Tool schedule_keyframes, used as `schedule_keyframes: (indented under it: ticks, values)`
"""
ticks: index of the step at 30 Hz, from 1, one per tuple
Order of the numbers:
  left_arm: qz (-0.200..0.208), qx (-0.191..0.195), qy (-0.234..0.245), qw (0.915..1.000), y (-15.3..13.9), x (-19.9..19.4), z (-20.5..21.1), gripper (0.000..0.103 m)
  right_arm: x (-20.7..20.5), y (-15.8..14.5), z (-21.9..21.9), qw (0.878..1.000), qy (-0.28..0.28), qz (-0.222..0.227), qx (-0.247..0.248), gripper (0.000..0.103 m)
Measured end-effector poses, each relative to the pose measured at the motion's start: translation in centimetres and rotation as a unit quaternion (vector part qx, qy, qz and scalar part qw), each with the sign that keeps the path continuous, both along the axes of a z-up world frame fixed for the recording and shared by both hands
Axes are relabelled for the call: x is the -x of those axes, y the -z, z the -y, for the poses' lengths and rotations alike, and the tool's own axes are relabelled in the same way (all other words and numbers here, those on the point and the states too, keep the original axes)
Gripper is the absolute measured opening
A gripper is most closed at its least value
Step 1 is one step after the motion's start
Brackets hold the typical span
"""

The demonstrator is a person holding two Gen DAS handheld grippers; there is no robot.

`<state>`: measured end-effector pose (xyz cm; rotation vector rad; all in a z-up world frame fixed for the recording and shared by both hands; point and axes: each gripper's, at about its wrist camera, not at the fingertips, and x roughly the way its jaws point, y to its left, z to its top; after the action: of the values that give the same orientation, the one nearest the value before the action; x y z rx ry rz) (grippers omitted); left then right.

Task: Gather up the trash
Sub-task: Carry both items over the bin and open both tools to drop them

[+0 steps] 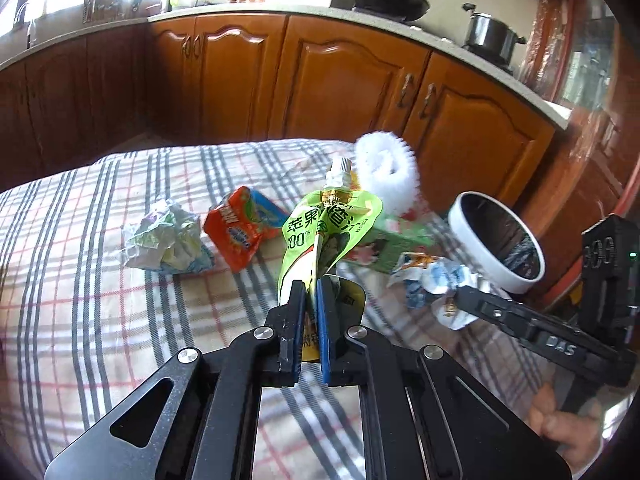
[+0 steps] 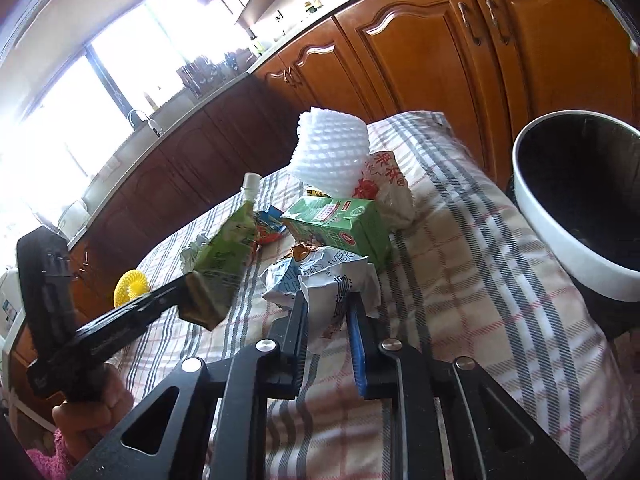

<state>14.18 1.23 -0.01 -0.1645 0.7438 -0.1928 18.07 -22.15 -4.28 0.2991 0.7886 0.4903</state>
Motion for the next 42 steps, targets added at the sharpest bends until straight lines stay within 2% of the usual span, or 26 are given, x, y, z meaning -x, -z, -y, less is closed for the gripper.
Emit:
schedule_keyframes:
  ticks: [7,18,42]
  values:
    - [0.012,0.005,0.035,0.9993,-1.1,1.8,2.5,0.005,1.1,-0.5,1.5,1.0,0.015,0.007,-0.002,0.018]
    - [0.007,0.007,0.08,0.9967,-1.1,1.5,6.3,0.005,2.5,-1.1,5.7,0.998,0.061,0.017,-0.002,0.017]
    - [0.006,-0.008,0.168,0.9858,-1.6,-3.1,16.8,0.005,1.0,-2.3,15.9,0.986,0.165,0.032,0.005,0.017]
